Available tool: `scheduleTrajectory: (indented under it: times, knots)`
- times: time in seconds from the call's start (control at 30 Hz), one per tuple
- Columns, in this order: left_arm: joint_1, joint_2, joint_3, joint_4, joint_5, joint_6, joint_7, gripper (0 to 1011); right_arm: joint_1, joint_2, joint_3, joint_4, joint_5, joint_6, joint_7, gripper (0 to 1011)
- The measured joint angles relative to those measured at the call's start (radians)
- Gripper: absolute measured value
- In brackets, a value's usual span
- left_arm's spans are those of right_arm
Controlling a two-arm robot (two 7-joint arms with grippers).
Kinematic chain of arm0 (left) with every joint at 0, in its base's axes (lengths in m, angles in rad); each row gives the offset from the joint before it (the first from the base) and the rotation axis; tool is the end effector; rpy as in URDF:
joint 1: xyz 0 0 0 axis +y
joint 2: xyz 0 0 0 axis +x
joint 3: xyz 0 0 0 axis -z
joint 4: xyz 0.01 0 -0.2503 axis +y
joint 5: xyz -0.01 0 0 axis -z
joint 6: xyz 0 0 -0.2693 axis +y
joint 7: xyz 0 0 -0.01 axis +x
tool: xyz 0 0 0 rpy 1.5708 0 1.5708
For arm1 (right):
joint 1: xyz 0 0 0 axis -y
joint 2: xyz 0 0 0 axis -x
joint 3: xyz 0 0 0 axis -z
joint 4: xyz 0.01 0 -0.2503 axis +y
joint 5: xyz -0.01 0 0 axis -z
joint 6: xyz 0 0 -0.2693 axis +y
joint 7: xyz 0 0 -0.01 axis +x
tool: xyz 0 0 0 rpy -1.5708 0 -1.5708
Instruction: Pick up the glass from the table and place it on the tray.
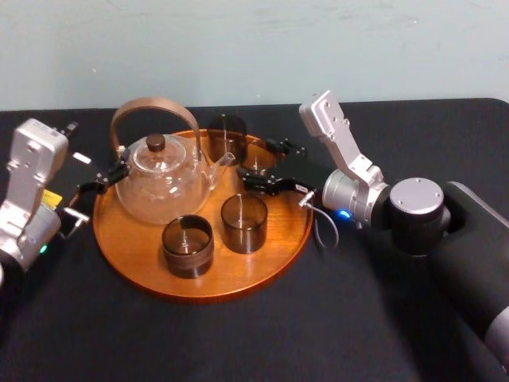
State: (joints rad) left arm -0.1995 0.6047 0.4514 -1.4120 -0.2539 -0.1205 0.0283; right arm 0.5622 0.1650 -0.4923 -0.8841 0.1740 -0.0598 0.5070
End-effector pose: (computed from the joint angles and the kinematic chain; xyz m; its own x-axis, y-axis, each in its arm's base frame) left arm 0.3143 0.0706 -0.2627 0.2923 0.8803 0.3737 -0.9553 0.2873 0.0703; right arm 0.4017 0.0311 -0.2738 0.7247 -0.6804 0.1086 0.6831 0.6889 -0.2425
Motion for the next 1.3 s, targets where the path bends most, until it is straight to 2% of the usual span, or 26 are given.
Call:
scheduleTrajectory:
  times: [0.97,1.17,1.3]
  knots:
    - [0.000,0.000,0.000,0.000,0.000,0.000,0.000,1009,0.000,-0.008,-0.002,0.015,-0.014,-0.006,0.000,904]
    - [0.000,0.000,0.000,0.000,0.000,0.000,0.000,1009,0.000,-0.007,-0.002,0.015,-0.013,-0.006,0.000,1002]
    - [0.000,0.000,0.000,0.000,0.000,0.000,0.000,1010,0.000,-0.007,-0.001,0.014,-0.012,-0.006,0.001,1002]
